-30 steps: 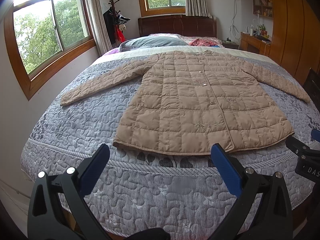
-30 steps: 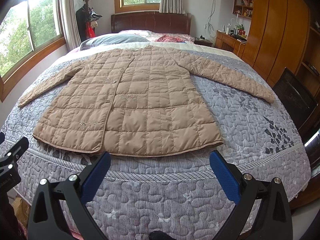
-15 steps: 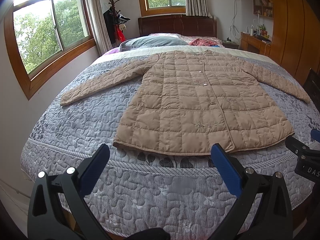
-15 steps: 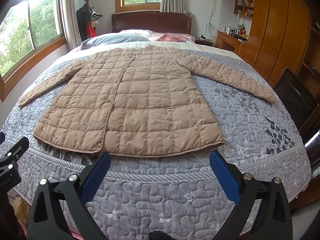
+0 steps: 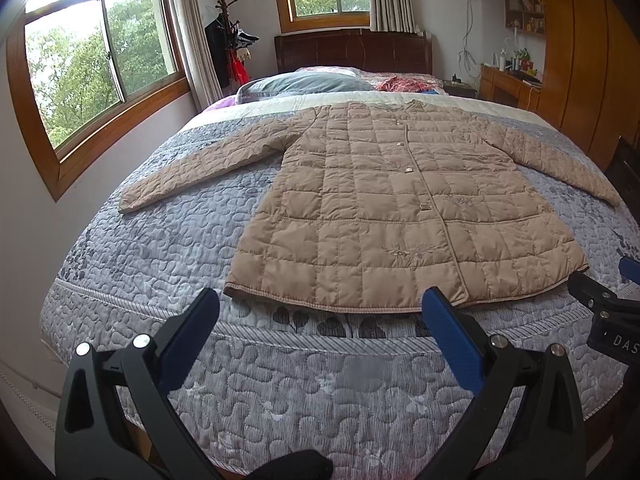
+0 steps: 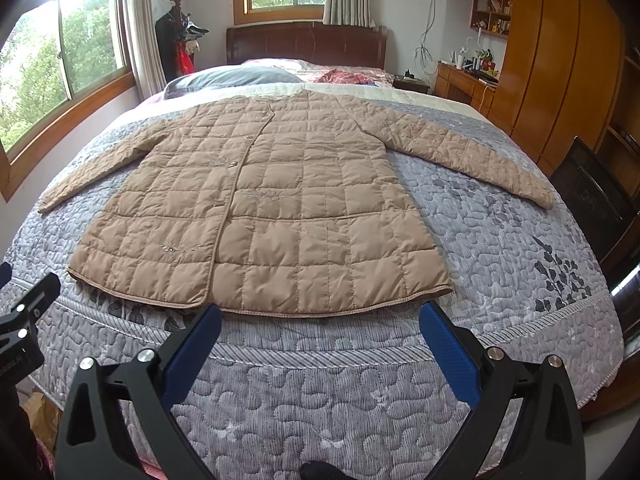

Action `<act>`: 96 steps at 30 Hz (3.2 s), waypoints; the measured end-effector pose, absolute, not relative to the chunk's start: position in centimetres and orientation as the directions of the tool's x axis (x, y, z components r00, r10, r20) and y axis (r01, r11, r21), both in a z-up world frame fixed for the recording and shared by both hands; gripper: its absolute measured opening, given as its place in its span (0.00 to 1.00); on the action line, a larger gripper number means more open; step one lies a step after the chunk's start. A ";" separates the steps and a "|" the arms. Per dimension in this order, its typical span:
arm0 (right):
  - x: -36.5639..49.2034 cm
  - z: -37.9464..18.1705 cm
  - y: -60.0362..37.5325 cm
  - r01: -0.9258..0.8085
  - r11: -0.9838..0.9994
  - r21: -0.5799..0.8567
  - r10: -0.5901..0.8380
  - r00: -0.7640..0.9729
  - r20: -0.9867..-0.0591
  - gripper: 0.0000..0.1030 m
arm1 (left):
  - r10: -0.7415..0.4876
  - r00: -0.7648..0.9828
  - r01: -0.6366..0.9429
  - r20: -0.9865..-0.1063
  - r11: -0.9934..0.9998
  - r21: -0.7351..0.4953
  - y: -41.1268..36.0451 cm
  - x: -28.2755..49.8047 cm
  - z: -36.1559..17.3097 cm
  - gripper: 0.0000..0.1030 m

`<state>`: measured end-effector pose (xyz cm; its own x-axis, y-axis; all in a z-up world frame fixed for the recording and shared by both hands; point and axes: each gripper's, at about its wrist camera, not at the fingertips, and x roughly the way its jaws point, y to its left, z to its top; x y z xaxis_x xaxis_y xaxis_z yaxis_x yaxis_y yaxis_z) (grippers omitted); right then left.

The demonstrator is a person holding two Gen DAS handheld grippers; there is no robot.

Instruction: Fold large clothes

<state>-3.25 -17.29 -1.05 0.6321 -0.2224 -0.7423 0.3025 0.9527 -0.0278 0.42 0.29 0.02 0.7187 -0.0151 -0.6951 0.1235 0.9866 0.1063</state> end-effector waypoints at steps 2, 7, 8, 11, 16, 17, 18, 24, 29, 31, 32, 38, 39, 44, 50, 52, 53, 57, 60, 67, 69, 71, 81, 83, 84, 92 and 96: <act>-2.9 -1.0 -17.9 0.308 0.951 -0.016 -0.219 0.638 -0.738 0.96 | -0.035 0.714 0.137 -0.699 0.986 0.090 0.2 0.8 0.0 0.97; -1.5 -0.4 -21.7 0.332 0.943 -0.004 -0.231 0.648 -0.726 0.96 | -0.090 0.662 0.178 -0.744 0.983 0.039 -0.2 3.7 -1.1 0.97; -1.2 -0.2 -23.2 0.346 0.938 0.011 -0.231 0.650 -0.724 0.96 | -0.106 0.638 0.190 -0.762 0.982 0.022 -0.4 4.7 -1.5 0.97; 0.2 0.6 -29.2 0.412 0.909 0.067 -0.238 0.642 -0.729 0.96 | -0.130 0.586 0.235 -0.800 0.972 0.014 -1.8 8.0 -2.2 0.97; 3.4 0.9 -40.9 0.519 0.835 0.182 -0.219 0.618 -0.755 0.96 | -0.154 0.583 0.294 -0.798 0.955 0.030 -5.8 14.9 -2.0 0.97; 4.0 0.9 -42.8 0.536 0.826 0.178 -0.232 0.610 -0.757 0.96 | -0.193 0.590 0.321 -0.784 0.947 0.009 -6.8 16.5 -1.8 0.97; 4.7 0.9 -45.1 0.556 0.813 0.171 -0.253 0.602 -0.757 0.96 | -0.236 0.590 0.354 -0.772 0.935 -0.015 -7.8 17.9 -1.6 0.97; 7.7 -0.9 -58.7 0.664 0.732 0.157 -0.333 0.548 -0.767 0.96 | -0.261 0.518 0.441 -0.814 0.898 -0.007 -16.9 27.5 -2.4 0.97; 8.4 -4.2 -67.6 0.711 0.661 0.239 -0.243 0.505 -0.828 0.96 | -0.307 0.449 0.471 -0.839 0.880 -0.070 -23.3 32.7 -4.2 0.96; 8.5 -5.4 -69.7 0.713 0.645 0.275 -0.194 0.500 -0.844 0.96 | -0.315 0.429 0.488 -0.846 0.869 -0.076 -26.0 34.0 -5.3 0.96; 8.5 -5.8 -70.5 0.714 0.642 0.279 -0.185 0.498 -0.847 0.96 | -0.317 0.421 0.492 -0.850 0.867 -0.080 -26.6 34.5 -5.7 0.96; 8.5 -8.6 -72.8 0.713 0.625 0.317 -0.106 0.480 -0.871 0.81 | -0.318 0.377 0.469 -0.870 0.876 -0.117 -29.3 37.1 -7.9 0.96; 8.5 -8.9 -72.8 0.709 0.623 0.330 -0.094 0.487 -0.868 0.75 | -0.320 0.370 0.464 -0.872 0.877 -0.125 -29.3 37.4 -8.2 0.95; 9.0 -9.5 -72.3 0.705 0.623 0.339 -0.097 0.500 -0.861 0.26 | -0.316 0.335 0.445 -0.888 0.884 -0.146 -29.6 38.6 -9.3 0.68; 10.3 -5.7 -69.5 0.604 0.672 0.429 -0.074 0.630 -0.773 0.09 | -0.348 0.318 0.435 -0.882 0.880 -0.190 -28.4 38.7 -9.7 0.64; 11.5 -3.4 -67.0 0.540 0.724 0.428 -0.064 0.671 -0.738 0.09 | -0.366 0.320 0.436 -0.874 0.876 -0.207 -27.5 38.3 -9.1 0.64; 12.1 -2.7 -66.0 0.517 0.742 0.427 -0.056 0.682 -0.730 0.09 | -0.371 0.326 0.436 -0.870 0.875 -0.209 -27.2 38.2 -8.8 0.64; 16.4 -0.7 -60.3 0.434 0.820 0.373 -0.021 0.674 -0.738 0.09 | -0.383 0.355 0.441 -0.853 0.873 -0.209 -26.3 37.9 -7.6 0.64; 20.0 -0.6 -56.3 0.378 0.859 0.345 0.008 0.665 -0.747 0.09 | -0.388 0.362 0.443 -0.848 0.871 -0.210 -25.6 37.7 -7.1 0.64; 26.7 -3.6 -50.3 0.319 0.903 0.287 0.045 0.595 -0.803 0.09 | -0.395 0.368 0.448 -0.842 0.869 -0.212 -24.6 38.0 -6.9 0.64; 28.2 -4.9 -49.2 0.312 0.907 0.284 0.057 0.576 -0.816 0.09 | -0.396 0.368 0.447 -0.841 0.869 -0.213 -24.5 38.1 -7.1 0.64; 29.0 -6.0 -48.8 0.303 0.907 0.292 0.077 0.561 -0.824 0.11 | -0.397 0.364 0.446 -0.843 0.868 -0.217 -24.4 38.2 -7.2 0.64; 24.5 -3.5 -51.3 0.262 0.879 0.399 0.139 0.658 -0.740 0.35 | -0.500 0.278 0.493 -0.821 0.807 -0.325 -27.4 36.9 -7.2 0.71; 22.8 -3.0 -53.1 0.358 0.875 0.327 0.026 0.638 -0.770 0.35 | -0.534 0.239 0.514 -0.811 0.778 -0.361 -29.4 36.2 -7.1 0.71; 21.9 -3.1 -54.1 0.386 0.865 0.320 0.004 0.633 -0.774 0.35 | -0.541 0.227 0.523 -0.810 0.769 -0.368 -30.3 36.0 -7.2 0.72; 16.8 -5.1 -58.9 0.482 0.811 0.332 -0.027 0.597 -0.802 0.35 | -0.499 0.167 0.550 -0.850 0.763 -0.340 -37.1 35.0 -9.5 0.36; 16.1 -5.9 -59.7 0.491 0.804 0.336 -0.023 0.590 -0.807 0.35 | -0.512 0.155 0.551 -0.845 0.755 -0.356 -37.7 34.7 -9.9 0.05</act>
<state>16.13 -59.67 -5.88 0.5897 -0.0230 -0.8073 0.4910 0.8038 0.3358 34.74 -37.66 -9.89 0.1548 -0.5116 -0.8452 0.5507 0.7550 -0.3561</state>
